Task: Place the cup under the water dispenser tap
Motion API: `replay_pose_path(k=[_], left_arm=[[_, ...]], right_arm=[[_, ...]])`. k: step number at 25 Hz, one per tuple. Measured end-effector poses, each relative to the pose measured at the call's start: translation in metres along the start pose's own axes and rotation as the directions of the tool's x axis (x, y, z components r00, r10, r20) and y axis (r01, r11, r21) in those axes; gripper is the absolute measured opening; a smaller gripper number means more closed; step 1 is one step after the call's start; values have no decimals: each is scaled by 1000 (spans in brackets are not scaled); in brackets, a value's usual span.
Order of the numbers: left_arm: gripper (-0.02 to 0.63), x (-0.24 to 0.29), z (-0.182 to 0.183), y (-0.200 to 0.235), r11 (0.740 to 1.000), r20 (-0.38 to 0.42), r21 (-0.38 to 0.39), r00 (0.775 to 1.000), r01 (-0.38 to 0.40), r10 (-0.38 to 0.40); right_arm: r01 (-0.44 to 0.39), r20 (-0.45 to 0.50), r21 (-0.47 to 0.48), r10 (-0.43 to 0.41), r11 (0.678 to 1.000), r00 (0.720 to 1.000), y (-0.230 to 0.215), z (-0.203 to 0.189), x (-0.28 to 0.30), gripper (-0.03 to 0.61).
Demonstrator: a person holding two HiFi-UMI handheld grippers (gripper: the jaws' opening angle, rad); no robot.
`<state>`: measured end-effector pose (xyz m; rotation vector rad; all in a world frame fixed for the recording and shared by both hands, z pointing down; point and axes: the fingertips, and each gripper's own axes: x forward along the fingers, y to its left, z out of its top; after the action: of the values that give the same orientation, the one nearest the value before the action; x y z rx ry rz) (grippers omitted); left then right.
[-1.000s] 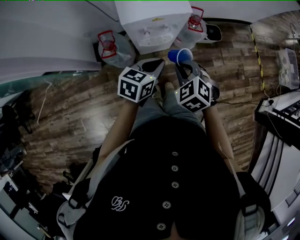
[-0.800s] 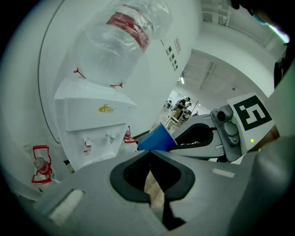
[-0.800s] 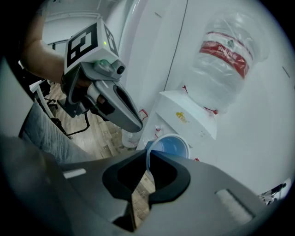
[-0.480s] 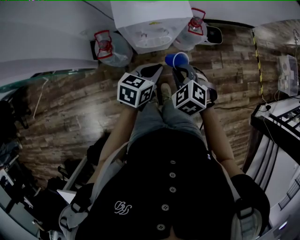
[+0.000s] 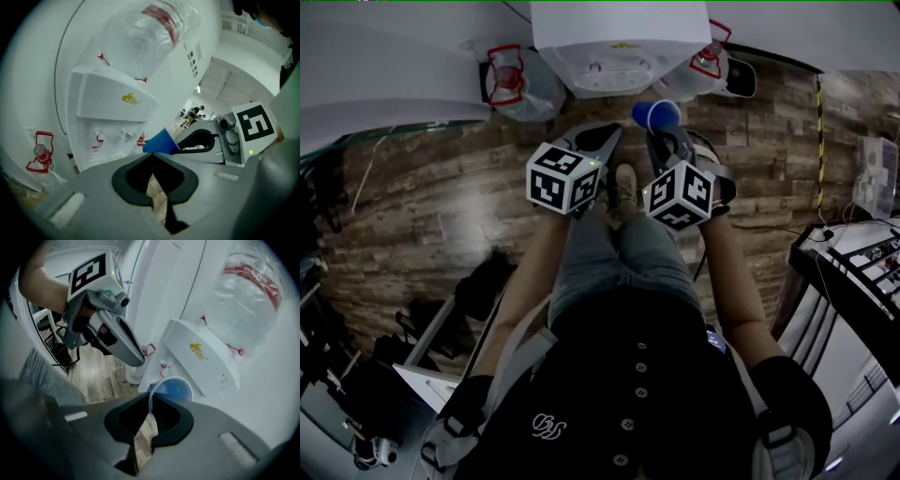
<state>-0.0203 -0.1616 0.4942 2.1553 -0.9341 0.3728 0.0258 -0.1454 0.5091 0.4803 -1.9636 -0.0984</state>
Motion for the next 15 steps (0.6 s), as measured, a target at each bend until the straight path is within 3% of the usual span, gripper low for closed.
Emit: replay_pose_path(k=[15], left_arm=[[2,36,-19,48,999,41,-15,998,-37,37]], right_arm=[[-24,-56,-119,17,993,998,3,-24,80,21]])
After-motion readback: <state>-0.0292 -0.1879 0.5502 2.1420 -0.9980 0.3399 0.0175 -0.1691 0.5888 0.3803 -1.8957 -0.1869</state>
